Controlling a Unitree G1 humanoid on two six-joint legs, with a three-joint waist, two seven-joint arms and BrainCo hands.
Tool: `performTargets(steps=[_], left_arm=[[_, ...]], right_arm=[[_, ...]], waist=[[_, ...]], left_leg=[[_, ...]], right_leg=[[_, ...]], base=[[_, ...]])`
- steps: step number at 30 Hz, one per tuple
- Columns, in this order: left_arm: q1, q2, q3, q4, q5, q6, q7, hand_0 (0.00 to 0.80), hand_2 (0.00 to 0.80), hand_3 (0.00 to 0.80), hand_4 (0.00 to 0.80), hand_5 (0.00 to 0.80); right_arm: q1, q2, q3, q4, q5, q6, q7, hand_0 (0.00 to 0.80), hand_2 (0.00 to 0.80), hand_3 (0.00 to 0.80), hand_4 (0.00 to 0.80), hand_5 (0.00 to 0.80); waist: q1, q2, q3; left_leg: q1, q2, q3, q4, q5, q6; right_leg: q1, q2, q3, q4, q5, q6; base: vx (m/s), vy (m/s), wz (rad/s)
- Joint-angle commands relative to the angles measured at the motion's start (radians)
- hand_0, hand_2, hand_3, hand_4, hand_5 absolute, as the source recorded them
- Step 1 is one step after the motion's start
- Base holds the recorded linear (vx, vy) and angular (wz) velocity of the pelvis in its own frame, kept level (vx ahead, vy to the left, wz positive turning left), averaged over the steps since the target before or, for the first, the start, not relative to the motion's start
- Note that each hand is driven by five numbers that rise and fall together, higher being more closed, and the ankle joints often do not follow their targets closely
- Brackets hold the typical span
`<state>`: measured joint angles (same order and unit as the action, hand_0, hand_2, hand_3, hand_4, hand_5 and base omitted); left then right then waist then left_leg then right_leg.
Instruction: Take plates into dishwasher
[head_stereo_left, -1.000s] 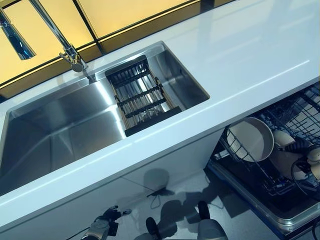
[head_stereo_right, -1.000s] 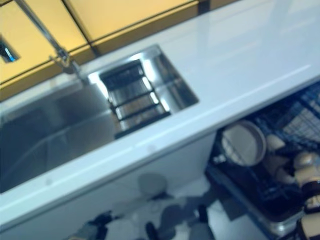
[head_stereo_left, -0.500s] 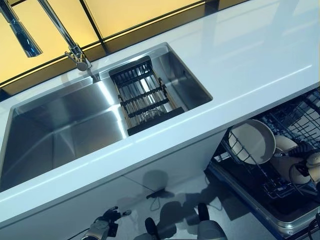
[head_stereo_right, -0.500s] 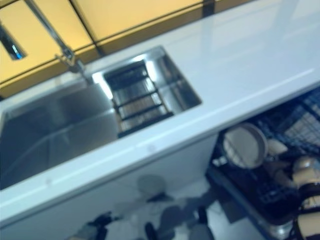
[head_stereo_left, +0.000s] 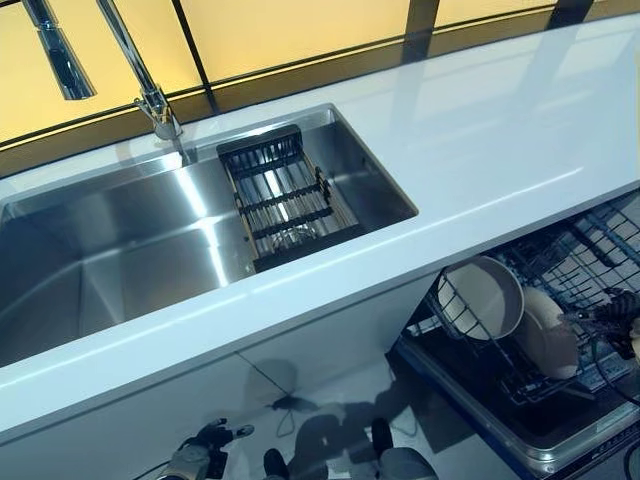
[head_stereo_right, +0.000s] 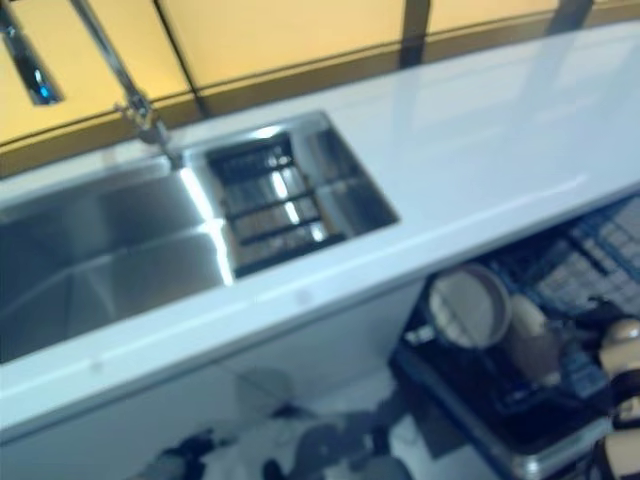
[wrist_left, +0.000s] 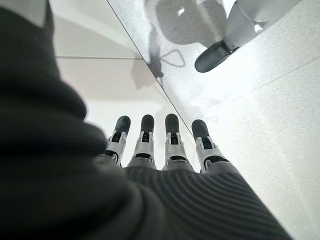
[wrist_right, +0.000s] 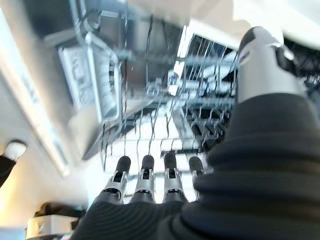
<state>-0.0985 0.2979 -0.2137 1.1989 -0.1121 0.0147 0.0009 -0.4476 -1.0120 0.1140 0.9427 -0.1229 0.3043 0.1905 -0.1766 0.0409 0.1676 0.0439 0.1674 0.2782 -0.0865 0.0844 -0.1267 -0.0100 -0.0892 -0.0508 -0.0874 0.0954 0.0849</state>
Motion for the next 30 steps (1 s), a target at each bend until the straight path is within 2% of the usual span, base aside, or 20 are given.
performTargets(steps=[1,7,10,19,23,27,28,30], left_arm=[[-0.038,0.058,0.007,0.049,0.008,-0.001,0.006,0.000,0.000,0.000,0.000,0.000],[-0.027,0.058,0.033,0.068,0.021,0.000,0.020,0.000,0.000,0.000,0.000,0.000],[-0.018,0.062,0.044,0.076,0.025,0.000,0.027,0.000,0.000,0.000,0.000,0.000],[-0.003,0.079,0.057,0.083,0.031,0.002,0.025,0.000,0.000,0.000,0.000,0.000],[0.009,0.085,0.062,0.088,0.050,0.012,0.030,0.000,0.000,0.000,0.000,0.000],[0.050,0.105,0.081,0.084,0.054,-0.007,0.048,0.000,0.000,0.000,0.000,0.000],[0.050,0.107,0.080,0.084,0.052,-0.007,0.049,0.000,0.000,0.000,0.000,0.000],[0.019,0.125,0.073,0.072,0.025,-0.016,0.064,0.000,0.000,0.000,0.000,0.000]], right_arm=[[-0.023,-0.071,0.002,-0.019,0.014,0.028,0.034,0.000,0.000,0.000,0.000,0.000],[-0.015,-0.169,-0.048,0.005,0.044,0.071,0.144,0.000,0.000,0.000,0.000,0.000],[0.017,-0.195,-0.086,0.016,0.078,0.077,0.152,0.000,0.000,0.000,0.000,0.000],[0.211,-0.155,-0.266,0.020,0.175,0.025,0.089,0.000,0.000,0.000,0.000,0.000],[0.277,-0.125,-0.300,0.002,0.159,0.009,0.078,0.000,0.000,0.000,0.000,0.000],[0.291,-0.139,-0.301,0.065,0.139,-0.004,0.115,0.000,0.000,0.000,0.000,0.000],[0.289,-0.139,-0.300,0.073,0.142,-0.004,0.118,0.000,0.000,0.000,0.000,0.000],[0.280,-0.122,-0.304,0.126,0.180,0.012,0.083,0.000,0.000,0.000,0.000,0.000]], waist=[[0.012,-0.092,-0.039],[0.001,-0.136,-0.067],[-0.004,-0.149,-0.078],[-0.013,-0.146,-0.090],[-0.006,-0.144,-0.083],[0.042,-0.140,-0.052],[0.044,-0.140,-0.048],[0.072,-0.144,-0.008]], left_leg=[[0.081,0.052,0.004,-0.001,-0.048,-0.026],[0.097,0.059,0.023,-0.001,-0.050,-0.024],[0.098,0.062,0.029,-0.001,-0.048,-0.022],[0.106,0.063,0.035,-0.001,-0.051,-0.017],[0.116,0.062,0.006,-0.001,-0.055,-0.010],[0.129,0.079,-0.046,0.035,-0.053,-0.008],[0.123,0.081,-0.050,0.043,-0.054,-0.009],[0.070,0.122,-0.058,0.014,0.033,-0.029]], right_leg=[[-0.019,-0.046,0.033,0.000,0.019,0.066],[-0.006,-0.033,0.046,0.000,0.023,0.065],[-0.003,-0.030,0.050,0.000,0.026,0.067],[0.006,-0.029,0.046,0.000,0.023,0.066],[0.021,-0.029,0.044,0.020,0.007,0.053],[0.005,0.003,0.024,0.131,-0.059,0.005],[0.005,0.004,0.020,0.135,-0.062,0.002],[0.015,0.020,-0.022,0.116,-0.050,0.000]], base=[[0.031,0.044,-0.05],[0.038,0.023,-0.10],[0.040,-0.001,-0.07],[0.041,-0.026,-0.05],[0.033,-0.118,0.00],[0.040,-0.210,-0.02],[-0.008,-0.286,0.09],[-0.186,-0.260,0.27]])
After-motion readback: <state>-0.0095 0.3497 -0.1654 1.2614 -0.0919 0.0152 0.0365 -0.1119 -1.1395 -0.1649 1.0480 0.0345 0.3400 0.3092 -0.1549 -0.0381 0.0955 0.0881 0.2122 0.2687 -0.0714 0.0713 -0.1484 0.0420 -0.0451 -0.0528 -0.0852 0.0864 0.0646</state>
